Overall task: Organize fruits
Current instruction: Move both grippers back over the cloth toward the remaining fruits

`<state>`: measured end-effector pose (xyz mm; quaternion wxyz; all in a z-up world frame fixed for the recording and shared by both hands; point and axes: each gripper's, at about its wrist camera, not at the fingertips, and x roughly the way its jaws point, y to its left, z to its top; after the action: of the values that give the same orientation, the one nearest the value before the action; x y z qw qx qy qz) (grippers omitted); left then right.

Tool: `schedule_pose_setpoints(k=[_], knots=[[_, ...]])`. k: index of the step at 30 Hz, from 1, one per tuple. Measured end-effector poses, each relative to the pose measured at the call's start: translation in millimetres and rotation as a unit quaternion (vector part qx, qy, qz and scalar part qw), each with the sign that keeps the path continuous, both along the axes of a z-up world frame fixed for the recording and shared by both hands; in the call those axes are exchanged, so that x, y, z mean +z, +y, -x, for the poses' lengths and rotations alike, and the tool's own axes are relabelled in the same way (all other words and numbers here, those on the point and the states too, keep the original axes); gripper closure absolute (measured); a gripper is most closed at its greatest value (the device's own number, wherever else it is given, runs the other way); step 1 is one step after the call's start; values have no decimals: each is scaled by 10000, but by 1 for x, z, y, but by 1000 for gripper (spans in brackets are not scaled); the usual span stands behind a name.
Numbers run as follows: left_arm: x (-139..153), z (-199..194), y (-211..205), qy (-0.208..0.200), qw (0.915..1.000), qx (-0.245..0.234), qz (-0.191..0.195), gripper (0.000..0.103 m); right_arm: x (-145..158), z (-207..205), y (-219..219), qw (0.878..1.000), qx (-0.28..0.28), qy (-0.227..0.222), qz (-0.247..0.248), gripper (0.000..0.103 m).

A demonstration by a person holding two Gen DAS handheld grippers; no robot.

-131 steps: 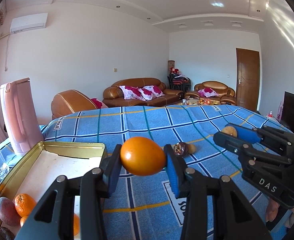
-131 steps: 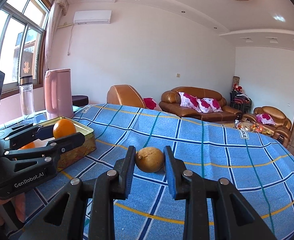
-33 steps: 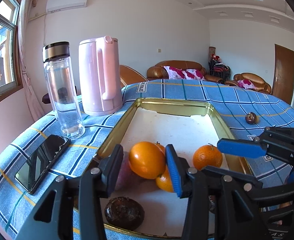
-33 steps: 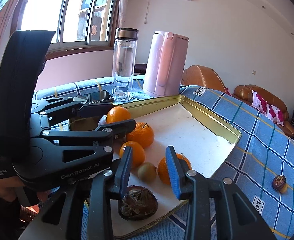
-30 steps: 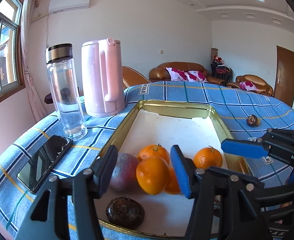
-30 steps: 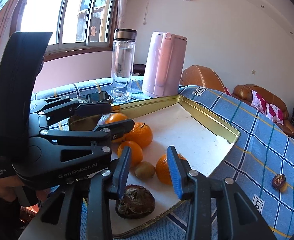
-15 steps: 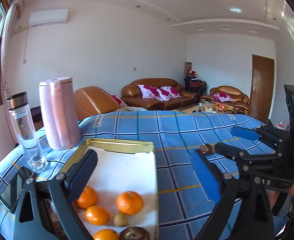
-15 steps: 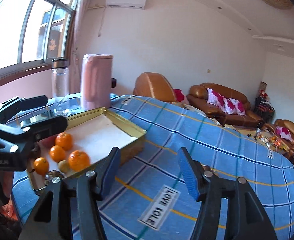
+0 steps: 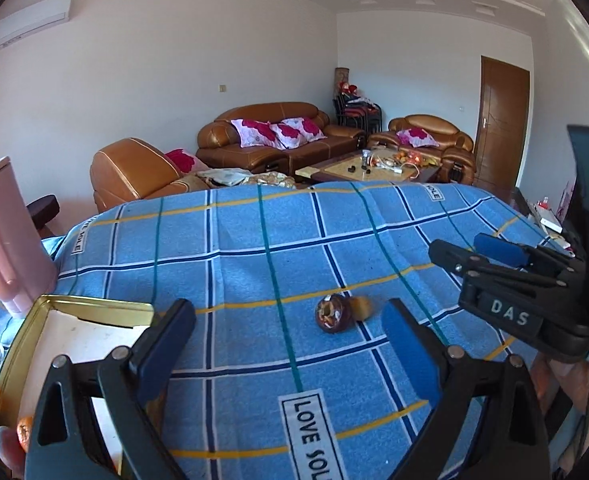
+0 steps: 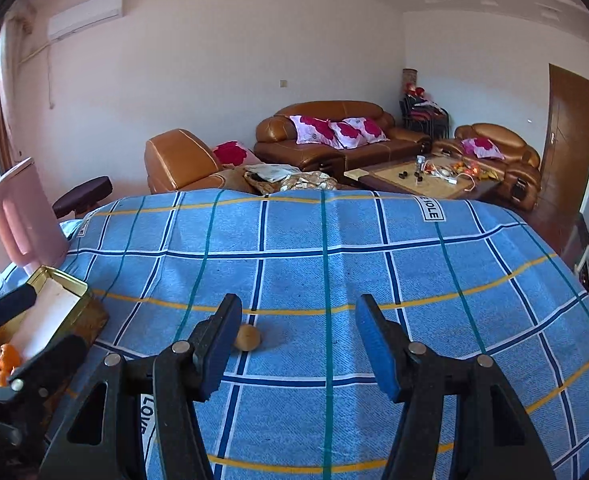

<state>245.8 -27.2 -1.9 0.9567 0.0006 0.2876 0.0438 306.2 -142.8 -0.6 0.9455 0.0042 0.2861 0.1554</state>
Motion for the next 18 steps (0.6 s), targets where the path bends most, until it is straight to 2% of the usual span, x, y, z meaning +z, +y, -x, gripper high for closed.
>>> schedule_pose_setpoints(k=[2, 3, 7, 8, 14, 18], knots=[[-16, -23, -4, 189, 9998, 25, -53, 10, -3, -7, -7, 9998, -178, -24, -131, 42], [-23, -34, -3, 280, 9996, 40, 28, 11, -6, -10, -7, 9996, -229, -5, -137, 42], [-53, -70, -1, 726, 9965, -85, 402, 27, -21, -23, -8, 9993, -299, 129, -158, 42], [-57, -74, -2, 760, 9962, -104, 401, 27, -24, -25, -9, 9993, -299, 152, -179, 42], [-64, -89, -4, 974, 9930, -268, 612, 29, -38, -32, -14, 9990, -279, 274, -235, 42], [-70, -95, 3, 1131, 9883, -380, 950, 40, -44, -32, -9, 9988, -137, 397, -263, 42]])
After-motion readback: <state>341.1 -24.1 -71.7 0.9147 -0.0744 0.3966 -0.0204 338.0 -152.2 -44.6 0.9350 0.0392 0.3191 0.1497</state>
